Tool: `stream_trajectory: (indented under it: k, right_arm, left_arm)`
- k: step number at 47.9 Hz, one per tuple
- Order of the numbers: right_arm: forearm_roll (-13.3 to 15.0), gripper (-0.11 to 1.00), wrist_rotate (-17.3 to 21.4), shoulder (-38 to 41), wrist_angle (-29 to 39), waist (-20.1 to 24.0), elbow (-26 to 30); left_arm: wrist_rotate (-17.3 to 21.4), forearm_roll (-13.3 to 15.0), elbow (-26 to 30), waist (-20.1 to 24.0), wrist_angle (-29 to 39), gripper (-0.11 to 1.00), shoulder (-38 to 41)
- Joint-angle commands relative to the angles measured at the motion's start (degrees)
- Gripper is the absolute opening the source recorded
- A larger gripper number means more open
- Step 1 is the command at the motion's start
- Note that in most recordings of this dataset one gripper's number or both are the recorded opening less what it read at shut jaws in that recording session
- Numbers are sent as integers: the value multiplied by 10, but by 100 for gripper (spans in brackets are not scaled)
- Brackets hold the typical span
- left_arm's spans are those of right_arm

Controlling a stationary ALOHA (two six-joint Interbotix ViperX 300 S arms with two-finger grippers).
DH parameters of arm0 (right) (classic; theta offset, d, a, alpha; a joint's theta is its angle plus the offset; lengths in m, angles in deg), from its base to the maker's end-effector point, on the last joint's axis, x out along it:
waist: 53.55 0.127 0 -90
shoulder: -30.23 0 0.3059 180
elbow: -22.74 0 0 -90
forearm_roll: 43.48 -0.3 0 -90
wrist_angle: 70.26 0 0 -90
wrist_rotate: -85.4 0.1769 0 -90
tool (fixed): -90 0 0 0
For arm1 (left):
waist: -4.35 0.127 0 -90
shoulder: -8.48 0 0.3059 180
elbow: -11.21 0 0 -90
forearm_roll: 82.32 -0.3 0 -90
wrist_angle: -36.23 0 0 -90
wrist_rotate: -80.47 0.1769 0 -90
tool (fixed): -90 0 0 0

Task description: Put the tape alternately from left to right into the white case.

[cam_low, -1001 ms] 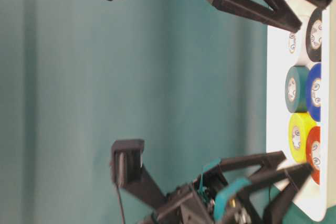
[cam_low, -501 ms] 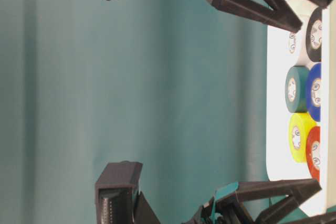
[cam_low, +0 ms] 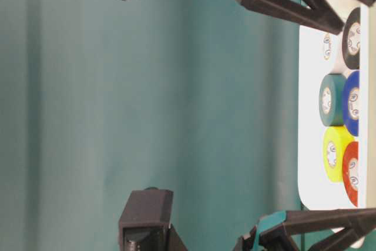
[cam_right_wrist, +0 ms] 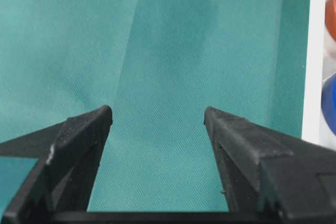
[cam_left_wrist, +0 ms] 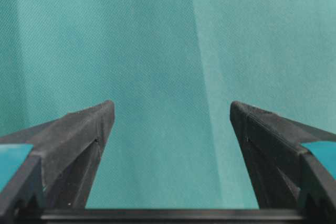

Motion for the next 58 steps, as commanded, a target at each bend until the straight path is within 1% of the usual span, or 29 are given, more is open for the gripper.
stream_trajectory:
  k: [1,15,27,44,58]
  right_arm:
    - [-3,79,1,-2,-4,2,14]
    - [-3,79,1,-4,-3,3,15]
    - [-3,79,0,-19,-1,2,6]
    - [-3,79,0,-69,0,3,-21]
    - [-4,79,0,-130,0,2,-55]
  left_arm:
    - [0,2,4,-3,-11,60,-7]
    - [2,2,4,-3,-10,61,-33]
    - [2,2,-13,-2,-6,61,-60]
    - [2,2,-54,5,-8,61,-123]
    - [2,2,-87,32,-10,61,-172]
